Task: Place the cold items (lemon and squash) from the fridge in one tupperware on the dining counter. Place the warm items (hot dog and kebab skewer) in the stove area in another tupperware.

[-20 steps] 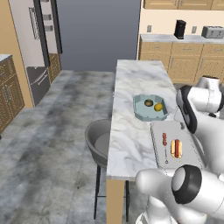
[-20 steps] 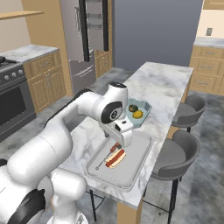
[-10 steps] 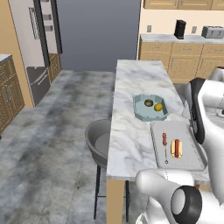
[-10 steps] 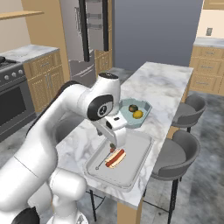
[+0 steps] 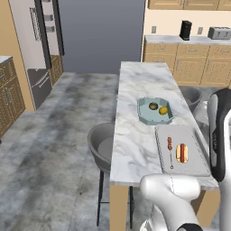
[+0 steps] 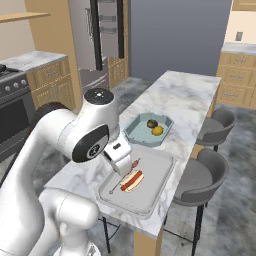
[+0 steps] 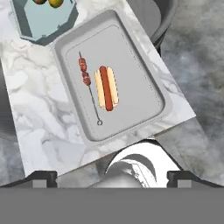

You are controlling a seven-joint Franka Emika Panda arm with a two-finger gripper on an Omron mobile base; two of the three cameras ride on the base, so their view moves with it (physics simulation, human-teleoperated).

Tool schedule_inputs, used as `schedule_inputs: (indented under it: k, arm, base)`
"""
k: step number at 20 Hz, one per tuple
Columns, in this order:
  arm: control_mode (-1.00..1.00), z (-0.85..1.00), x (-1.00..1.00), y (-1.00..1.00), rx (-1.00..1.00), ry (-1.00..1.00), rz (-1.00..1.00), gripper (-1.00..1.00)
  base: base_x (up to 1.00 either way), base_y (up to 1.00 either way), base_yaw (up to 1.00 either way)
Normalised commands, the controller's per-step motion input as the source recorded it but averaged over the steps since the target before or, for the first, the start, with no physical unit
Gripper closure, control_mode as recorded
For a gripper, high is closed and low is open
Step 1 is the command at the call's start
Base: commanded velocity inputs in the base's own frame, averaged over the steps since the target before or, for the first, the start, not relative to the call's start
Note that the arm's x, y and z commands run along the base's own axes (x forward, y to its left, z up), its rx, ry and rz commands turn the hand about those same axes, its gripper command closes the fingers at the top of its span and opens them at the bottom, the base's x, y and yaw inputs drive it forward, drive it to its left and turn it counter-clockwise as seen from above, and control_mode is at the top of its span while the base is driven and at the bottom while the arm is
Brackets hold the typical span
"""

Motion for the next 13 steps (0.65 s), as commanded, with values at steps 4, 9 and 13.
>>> schedule_inputs:
  k: [4,9,13]
  arm:
    - [-1.0,0.42,-0.32,0.33,-0.12,-0.25,0.16,-1.0]
    - [-1.0,0.52,-0.22,0.32,-0.22,-0.25,0.19,-1.0]
    - [-1.0,0.48,-0.11,0.36,-0.2,-0.26,0.18,-1.0]
  base:
    - [0.0,0.0,0.0]
    - [0.0,0.0,0.0]
    - [0.0,0.0,0.0]
